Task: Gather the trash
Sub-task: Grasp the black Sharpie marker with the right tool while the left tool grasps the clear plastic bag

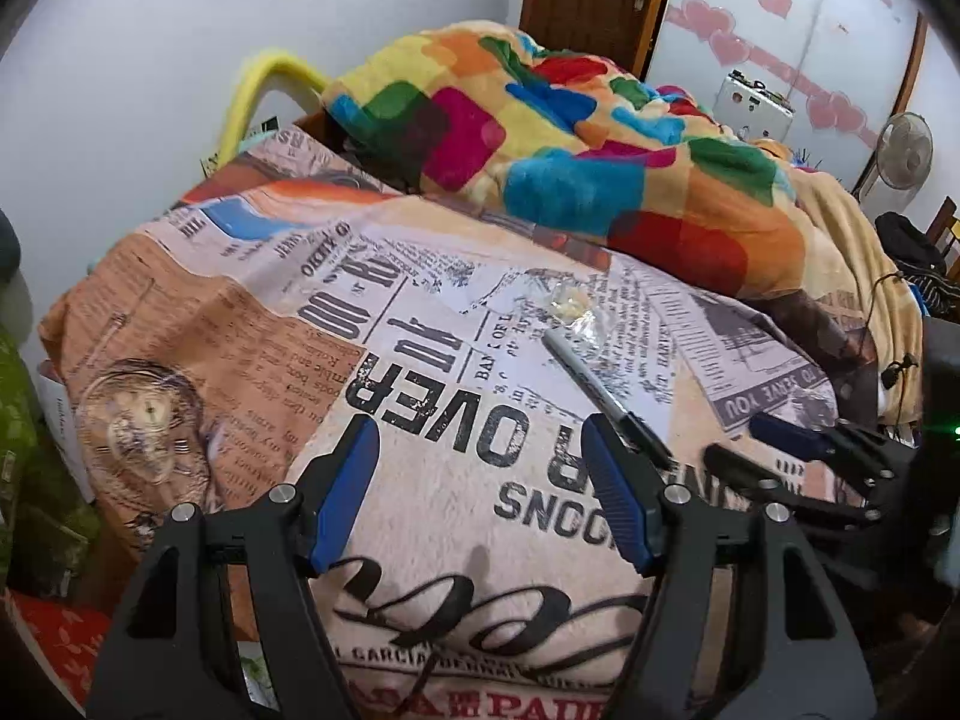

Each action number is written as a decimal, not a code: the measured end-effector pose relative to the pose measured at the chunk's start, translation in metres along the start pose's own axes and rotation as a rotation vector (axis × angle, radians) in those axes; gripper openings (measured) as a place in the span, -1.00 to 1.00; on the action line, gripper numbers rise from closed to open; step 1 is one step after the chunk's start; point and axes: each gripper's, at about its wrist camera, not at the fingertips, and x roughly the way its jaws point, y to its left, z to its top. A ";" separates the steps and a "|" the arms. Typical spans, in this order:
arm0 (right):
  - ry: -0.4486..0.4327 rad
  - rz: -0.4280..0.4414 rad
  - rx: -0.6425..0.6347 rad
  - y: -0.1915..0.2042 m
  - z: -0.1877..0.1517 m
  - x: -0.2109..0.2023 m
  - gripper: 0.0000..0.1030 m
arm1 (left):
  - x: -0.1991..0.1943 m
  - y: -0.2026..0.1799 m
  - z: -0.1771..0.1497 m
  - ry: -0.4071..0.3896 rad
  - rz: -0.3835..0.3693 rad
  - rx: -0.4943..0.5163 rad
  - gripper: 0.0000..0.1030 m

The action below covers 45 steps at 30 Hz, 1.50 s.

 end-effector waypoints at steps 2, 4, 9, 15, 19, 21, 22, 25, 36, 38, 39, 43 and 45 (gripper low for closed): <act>0.014 0.004 -0.024 0.003 0.004 0.015 -0.14 | 0.012 0.003 0.000 0.010 0.001 0.001 0.33; 0.007 0.009 -0.050 0.006 0.008 0.027 -0.23 | 0.020 0.005 -0.001 0.014 0.008 0.013 0.33; 0.031 0.032 -0.100 0.010 0.014 0.045 -0.60 | 0.036 0.010 0.001 0.019 0.021 0.034 0.33; 0.002 0.017 -0.147 0.014 0.010 0.049 -0.73 | 0.050 0.011 0.012 0.031 -0.033 0.023 0.33; -0.016 0.030 -0.100 0.004 -0.006 0.028 -0.73 | 0.061 -0.002 0.028 0.039 -0.100 0.052 0.33; -0.031 0.029 -0.058 -0.006 -0.012 0.016 -0.73 | 0.077 -0.013 0.038 0.077 -0.120 0.088 0.33; -0.046 0.016 -0.029 -0.015 -0.017 0.006 -0.73 | 0.084 -0.017 0.041 0.081 -0.120 0.093 0.33; -0.080 -0.035 0.026 -0.033 -0.022 -0.011 -0.73 | 0.108 -0.032 0.055 0.098 -0.135 0.089 0.33; -0.123 -0.091 0.167 -0.077 -0.024 -0.036 -0.73 | 0.166 -0.066 0.070 0.137 -0.104 0.128 0.16; -0.127 -0.085 0.169 -0.074 -0.022 -0.035 -0.73 | 0.164 -0.071 0.065 0.113 -0.076 0.169 0.04; -0.130 -0.081 0.172 -0.072 -0.021 -0.036 -0.73 | 0.163 -0.073 0.062 0.102 -0.067 0.189 -0.16; -0.125 -0.056 0.198 -0.064 -0.024 -0.040 -0.73 | 0.160 -0.077 0.056 0.091 -0.092 0.224 -0.28; -0.123 -0.051 0.198 -0.057 -0.026 -0.046 -0.73 | 0.156 -0.075 0.054 0.119 -0.126 0.225 -0.29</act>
